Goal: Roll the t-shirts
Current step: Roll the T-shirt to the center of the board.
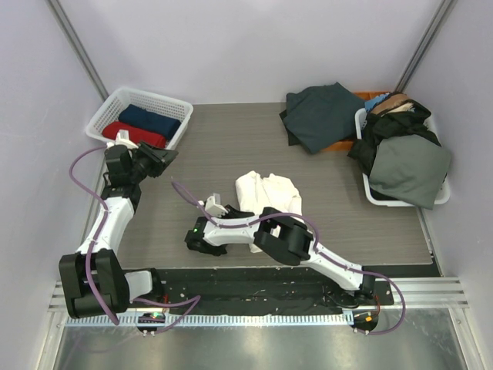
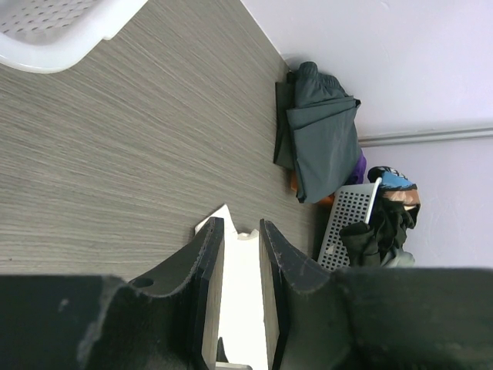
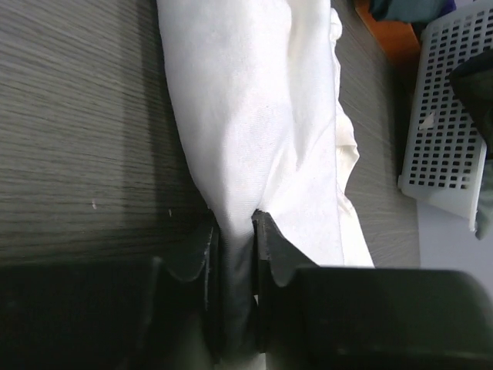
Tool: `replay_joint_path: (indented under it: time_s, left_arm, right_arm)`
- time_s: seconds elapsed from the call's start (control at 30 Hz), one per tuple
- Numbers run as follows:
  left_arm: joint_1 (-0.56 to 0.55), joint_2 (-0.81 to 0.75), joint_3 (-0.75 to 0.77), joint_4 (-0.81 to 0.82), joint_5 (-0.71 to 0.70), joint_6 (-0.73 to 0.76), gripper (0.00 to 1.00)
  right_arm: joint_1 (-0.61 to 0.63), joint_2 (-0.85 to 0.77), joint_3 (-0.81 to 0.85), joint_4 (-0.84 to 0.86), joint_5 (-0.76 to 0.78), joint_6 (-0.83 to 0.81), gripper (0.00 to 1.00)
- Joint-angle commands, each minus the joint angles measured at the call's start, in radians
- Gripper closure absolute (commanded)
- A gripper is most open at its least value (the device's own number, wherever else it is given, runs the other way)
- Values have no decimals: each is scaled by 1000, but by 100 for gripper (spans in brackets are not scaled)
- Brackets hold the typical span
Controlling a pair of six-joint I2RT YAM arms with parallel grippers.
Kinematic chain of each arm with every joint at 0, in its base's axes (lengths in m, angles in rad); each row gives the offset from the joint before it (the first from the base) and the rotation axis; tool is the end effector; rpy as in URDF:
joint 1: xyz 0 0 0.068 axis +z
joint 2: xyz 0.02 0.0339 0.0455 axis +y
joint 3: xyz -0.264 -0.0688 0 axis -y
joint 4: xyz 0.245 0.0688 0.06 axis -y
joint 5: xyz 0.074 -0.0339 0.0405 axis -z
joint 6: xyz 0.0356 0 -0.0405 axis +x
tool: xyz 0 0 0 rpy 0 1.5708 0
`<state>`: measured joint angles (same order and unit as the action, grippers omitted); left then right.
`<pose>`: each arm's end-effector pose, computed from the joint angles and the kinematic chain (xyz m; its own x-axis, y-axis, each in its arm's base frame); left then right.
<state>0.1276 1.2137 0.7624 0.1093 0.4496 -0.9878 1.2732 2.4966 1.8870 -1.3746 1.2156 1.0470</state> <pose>0.2740 0.0196 0.2724 -0.4265 -0.8127 -0.3970 -0.1172 0.4848 -0.8667 0.1584 0.4027 0.1020 -0.5179 -0.6614 -0.5425 0.0110 0.6290 -0.7773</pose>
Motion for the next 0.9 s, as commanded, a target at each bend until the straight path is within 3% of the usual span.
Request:
replay_joint_path:
  time_s: [0.0, 0.23, 0.6, 0.87]
  left_arm:
    - [9, 0, -3, 49, 18, 9, 72]
    - [9, 18, -3, 49, 31, 18, 72]
    - [1, 30, -9, 59, 38, 26, 72]
    - [-14, 47, -8, 46, 28, 41, 72]
  right_arm:
    - [-5, -1, -12, -129, -28, 94, 93]
    - [-5, -83, -75, -58, -22, 78, 99]
    - [-14, -422, -365, 448, -91, -192, 99]
    - [-49, -579, -615, 872, -307, -327, 99]
